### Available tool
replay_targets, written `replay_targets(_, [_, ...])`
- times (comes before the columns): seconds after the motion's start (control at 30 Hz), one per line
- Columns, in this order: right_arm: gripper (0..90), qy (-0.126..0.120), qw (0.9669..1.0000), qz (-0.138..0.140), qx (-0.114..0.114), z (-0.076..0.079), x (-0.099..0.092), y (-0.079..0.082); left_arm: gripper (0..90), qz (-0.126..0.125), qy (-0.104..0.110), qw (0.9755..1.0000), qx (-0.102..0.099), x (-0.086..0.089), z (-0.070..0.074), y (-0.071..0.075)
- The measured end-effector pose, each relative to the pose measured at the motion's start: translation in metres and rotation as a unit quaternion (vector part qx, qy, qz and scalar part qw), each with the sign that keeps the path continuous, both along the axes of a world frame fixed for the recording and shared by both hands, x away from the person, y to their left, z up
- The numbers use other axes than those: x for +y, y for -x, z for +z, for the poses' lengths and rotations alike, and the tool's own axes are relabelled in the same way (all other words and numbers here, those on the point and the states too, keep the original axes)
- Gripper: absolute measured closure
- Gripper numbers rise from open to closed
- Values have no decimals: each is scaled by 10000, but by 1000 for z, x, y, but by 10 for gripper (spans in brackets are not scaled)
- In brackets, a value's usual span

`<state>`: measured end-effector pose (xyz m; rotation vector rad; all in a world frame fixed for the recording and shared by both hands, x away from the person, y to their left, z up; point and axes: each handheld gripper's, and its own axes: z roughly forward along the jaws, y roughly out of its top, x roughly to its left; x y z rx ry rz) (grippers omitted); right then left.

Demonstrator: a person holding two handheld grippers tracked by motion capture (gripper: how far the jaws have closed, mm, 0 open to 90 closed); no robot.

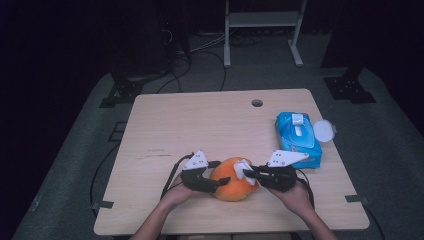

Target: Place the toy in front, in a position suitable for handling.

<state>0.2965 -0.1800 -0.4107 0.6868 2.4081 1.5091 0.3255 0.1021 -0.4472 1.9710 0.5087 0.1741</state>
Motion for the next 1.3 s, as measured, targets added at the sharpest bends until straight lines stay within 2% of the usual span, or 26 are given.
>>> replay_targets(0.07, [814,8,10000,16,-14,0,-2,-1,308,26,45,10000,30,0,-1,-1])
replay_targets(0.17, [815,48,9999,-151,64,-5,-9,-7,308,60,62,10000,37,-1,-1,-1])
replay_targets(0.23, [815,180,9991,-348,158,-11,-16,-13,309,63,71,9999,65,0,-2,-1])
replay_targets(0.3, [815,174,9986,-411,279,-14,-21,-16,308,62,100,9999,78,0,-2,-1])
replay_targets(0.37, [814,161,9989,-371,257,-14,-20,-15,308,67,116,9999,90,0,-2,-1])
replay_targets(0.47, [814,-65,9997,-110,208,-9,-14,-10,300,110,161,9997,155,1,-3,-2])
replay_targets(0.53, [814,-109,9999,-14,119,-7,-10,-8,301,84,147,9998,123,-1,-3,-2])
replay_targets(0.63, [815,-85,9999,-97,106,-8,-10,-10,316,2,132,9999,104,-3,-2,1])
replay_targets(0.8, [815,-115,9983,-479,310,-15,-18,-21,323,-422,27,9990,-153,-12,0,11])
replay_targets(0.93, [815,-193,9965,-571,576,-21,-25,-29,318,-364,23,9992,-184,-13,0,12])
replay_targets(1.07, [815,-236,9977,-411,491,-15,-20,-22,302,-183,47,9997,-142,-16,-2,11])
replay_targets(1.23, [815,-358,9988,25,319,-4,-4,-11,302,-217,-32,9994,-253,-20,-1,14])
replay_targets(1.3, [815,-263,9993,-13,267,-4,-2,-11,304,-242,-62,9993,-276,-20,0,15])
